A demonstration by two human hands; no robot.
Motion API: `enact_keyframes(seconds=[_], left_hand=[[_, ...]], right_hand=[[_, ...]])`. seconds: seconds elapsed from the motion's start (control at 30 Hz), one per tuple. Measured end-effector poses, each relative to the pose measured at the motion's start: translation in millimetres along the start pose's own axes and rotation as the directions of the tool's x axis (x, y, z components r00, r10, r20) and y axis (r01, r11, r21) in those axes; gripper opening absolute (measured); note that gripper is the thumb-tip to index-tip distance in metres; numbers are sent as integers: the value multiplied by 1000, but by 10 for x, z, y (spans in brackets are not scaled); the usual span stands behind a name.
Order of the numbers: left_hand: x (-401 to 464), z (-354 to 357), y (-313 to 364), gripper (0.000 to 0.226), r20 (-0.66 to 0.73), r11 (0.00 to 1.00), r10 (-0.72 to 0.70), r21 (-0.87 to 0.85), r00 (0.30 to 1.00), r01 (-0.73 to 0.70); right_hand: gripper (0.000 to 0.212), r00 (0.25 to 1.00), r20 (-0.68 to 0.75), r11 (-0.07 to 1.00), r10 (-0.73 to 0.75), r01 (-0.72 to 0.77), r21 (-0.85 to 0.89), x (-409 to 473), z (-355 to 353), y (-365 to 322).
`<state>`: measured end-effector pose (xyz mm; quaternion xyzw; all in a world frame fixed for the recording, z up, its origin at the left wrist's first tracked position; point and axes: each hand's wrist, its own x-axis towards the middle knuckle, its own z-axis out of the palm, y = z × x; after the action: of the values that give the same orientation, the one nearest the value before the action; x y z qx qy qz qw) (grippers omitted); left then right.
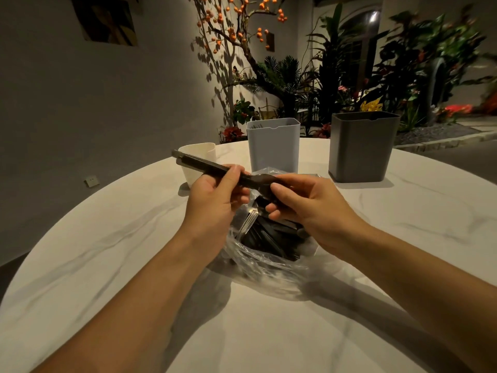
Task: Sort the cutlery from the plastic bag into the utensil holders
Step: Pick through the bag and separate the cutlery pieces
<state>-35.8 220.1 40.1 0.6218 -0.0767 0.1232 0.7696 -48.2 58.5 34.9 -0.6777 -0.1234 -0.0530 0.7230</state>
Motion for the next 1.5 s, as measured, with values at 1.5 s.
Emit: enact_keyframes(seconds=[1.5], left_hand=[[985,717,888,48,183,898,126,397,975,-190]], right_hand=[[44,870,-31,802,-492,439,-404,1124,-268,-1281]])
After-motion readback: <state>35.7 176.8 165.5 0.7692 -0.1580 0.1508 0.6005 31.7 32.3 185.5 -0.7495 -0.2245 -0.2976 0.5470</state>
